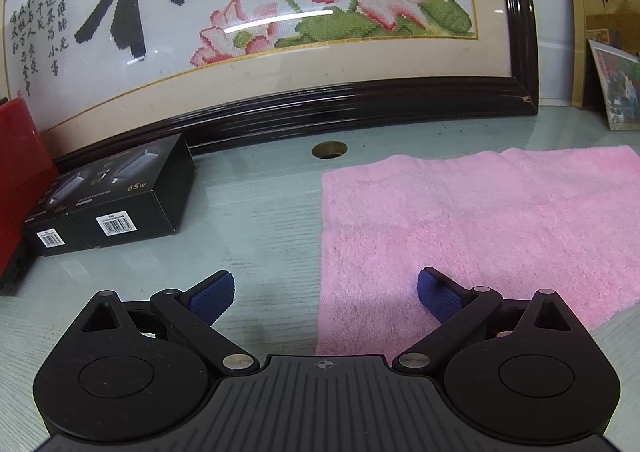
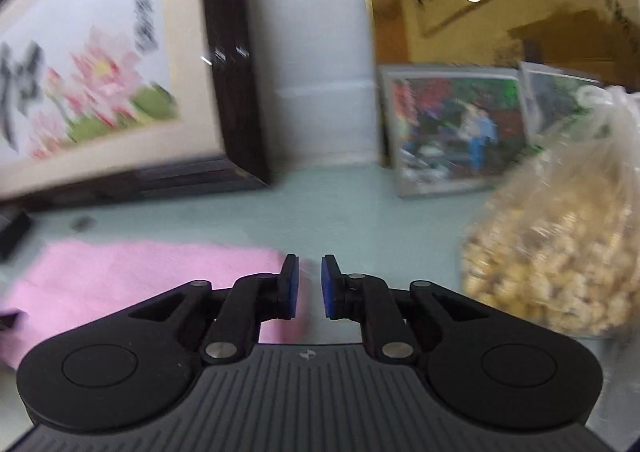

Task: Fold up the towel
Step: 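Pinch and smooth the folded towel edge with the right tool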

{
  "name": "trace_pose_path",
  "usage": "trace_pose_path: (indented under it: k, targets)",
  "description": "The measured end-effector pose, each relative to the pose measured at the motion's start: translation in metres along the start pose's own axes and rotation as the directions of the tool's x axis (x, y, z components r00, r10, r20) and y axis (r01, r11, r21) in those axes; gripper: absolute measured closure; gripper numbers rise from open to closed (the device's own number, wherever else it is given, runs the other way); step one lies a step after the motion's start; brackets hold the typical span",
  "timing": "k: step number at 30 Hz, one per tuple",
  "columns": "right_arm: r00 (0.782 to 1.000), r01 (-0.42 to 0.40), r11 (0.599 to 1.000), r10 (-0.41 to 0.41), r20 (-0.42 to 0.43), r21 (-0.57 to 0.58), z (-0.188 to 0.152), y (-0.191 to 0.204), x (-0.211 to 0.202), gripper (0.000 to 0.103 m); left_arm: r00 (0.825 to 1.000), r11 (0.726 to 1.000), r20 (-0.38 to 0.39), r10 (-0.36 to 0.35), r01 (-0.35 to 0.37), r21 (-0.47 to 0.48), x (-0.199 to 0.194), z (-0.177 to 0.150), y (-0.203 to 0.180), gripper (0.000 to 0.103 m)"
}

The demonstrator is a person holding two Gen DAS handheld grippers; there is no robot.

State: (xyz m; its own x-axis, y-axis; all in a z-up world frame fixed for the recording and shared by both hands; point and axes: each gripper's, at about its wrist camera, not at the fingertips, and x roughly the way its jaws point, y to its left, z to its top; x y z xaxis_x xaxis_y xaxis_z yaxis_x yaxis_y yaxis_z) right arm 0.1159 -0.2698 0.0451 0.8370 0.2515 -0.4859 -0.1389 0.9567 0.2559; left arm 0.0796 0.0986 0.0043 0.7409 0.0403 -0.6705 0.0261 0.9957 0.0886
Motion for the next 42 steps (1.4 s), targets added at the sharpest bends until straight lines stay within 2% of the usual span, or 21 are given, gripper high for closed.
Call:
trace_pose_path:
  k: [3, 5, 9, 10, 13, 15, 17, 19, 21, 25, 27, 30, 31, 34, 36, 38, 40, 42]
  targets:
    - [0.997, 0.043, 0.996, -0.038, -0.062, 0.075, 0.013, 0.006, 0.018, 0.072, 1.0, 1.0, -0.011, -0.012, 0.012, -0.019, 0.002, -0.001, 0.004, 0.003]
    - [0.99, 0.029, 0.989, -0.008, -0.142, 0.148, 0.012, -0.003, 0.033, 0.066, 1.0, 1.0, -0.014, -0.014, 0.014, -0.02, 0.002, -0.001, 0.004, 0.003]
    - [0.976, 0.006, 0.975, 0.043, -0.215, 0.223, 0.0, -0.017, 0.047, 0.057, 1.0, 1.0, -0.004, 0.004, -0.004, 0.001, 0.0, -0.002, 0.0, 0.003]
    - [0.975, 0.003, 0.972, 0.049, -0.215, 0.235, -0.001, -0.019, 0.049, 0.057, 1.0, 1.0, 0.0, 0.008, -0.008, 0.006, -0.001, -0.002, -0.001, 0.003]
    - [0.972, -0.098, 0.958, 0.15, -0.181, 0.269, 0.0, -0.022, 0.051, 0.058, 1.0, 1.0, 0.007, 0.021, -0.021, 0.018, -0.002, -0.002, -0.003, 0.002]
    - [0.954, -0.198, 0.924, 0.258, -0.152, 0.328, 0.001, -0.028, 0.055, 0.061, 1.0, 1.0, 0.008, 0.024, -0.024, 0.016, -0.001, -0.002, -0.002, 0.001]
    - [0.934, -0.255, 0.862, 0.336, -0.118, 0.437, 0.0, -0.042, 0.064, 0.062, 1.0, 1.0, 0.008, 0.026, -0.026, 0.01, 0.0, -0.003, -0.001, 0.0]
    - [0.936, -0.253, 0.844, 0.337, -0.1, 0.473, 0.001, -0.05, 0.07, 0.064, 1.0, 1.0, 0.008, 0.024, -0.024, 0.01, 0.0, -0.003, -0.001, 0.0]
    - [0.952, -0.224, 0.853, 0.296, -0.083, 0.472, 0.001, -0.056, 0.071, 0.064, 1.0, 1.0, 0.01, 0.024, -0.024, 0.01, 0.0, -0.003, 0.0, 0.0]
    - [0.993, -0.088, 0.931, 0.109, -0.039, 0.353, 0.006, -0.05, 0.059, 0.064, 1.0, 1.0, 0.014, 0.026, -0.026, 0.016, 0.0, -0.004, 0.0, 0.0]
    - [0.999, -0.034, 0.956, 0.038, -0.009, 0.292, 0.009, -0.041, 0.05, 0.063, 1.0, 1.0, 0.013, 0.024, -0.025, 0.014, 0.0, -0.004, 0.0, 0.0]
    - [0.997, -0.073, 0.974, 0.073, 0.011, 0.212, 0.01, -0.024, 0.034, 0.059, 1.0, 1.0, 0.011, 0.021, -0.021, 0.01, 0.0, -0.004, 0.001, 0.0]
    - [0.995, -0.094, 0.982, 0.096, -0.006, 0.166, 0.009, -0.015, 0.029, 0.058, 1.0, 1.0, 0.011, 0.021, -0.021, 0.009, 0.0, -0.004, 0.001, 0.0]
    - [0.981, -0.159, 0.985, 0.166, -0.104, 0.072, 0.0, 0.009, 0.019, 0.056, 1.0, 1.0, 0.014, 0.019, -0.02, 0.011, 0.001, -0.004, 0.001, 0.0]
    - [0.967, -0.175, 0.984, 0.176, -0.183, 0.023, -0.009, 0.025, 0.016, 0.054, 1.0, 1.0, 0.013, 0.015, -0.015, 0.01, 0.001, -0.004, 0.002, 0.0]
    - [0.97, -0.111, 0.99, 0.09, -0.226, -0.084, -0.022, 0.036, 0.011, 0.054, 1.0, 1.0, 0.013, 0.016, -0.017, 0.016, 0.001, -0.004, 0.002, 0.0]
    - [0.966, -0.046, 0.979, -0.008, -0.259, -0.199, -0.036, 0.046, 0.006, 0.054, 1.0, 1.0, 0.013, 0.018, -0.018, 0.022, 0.001, -0.004, 0.001, 0.0]
    - [0.968, 0.018, 0.96, -0.087, -0.235, -0.281, -0.043, 0.049, -0.002, 0.046, 0.999, 0.998, 0.021, 0.027, -0.028, 0.048, 0.0, -0.005, -0.001, 0.0]
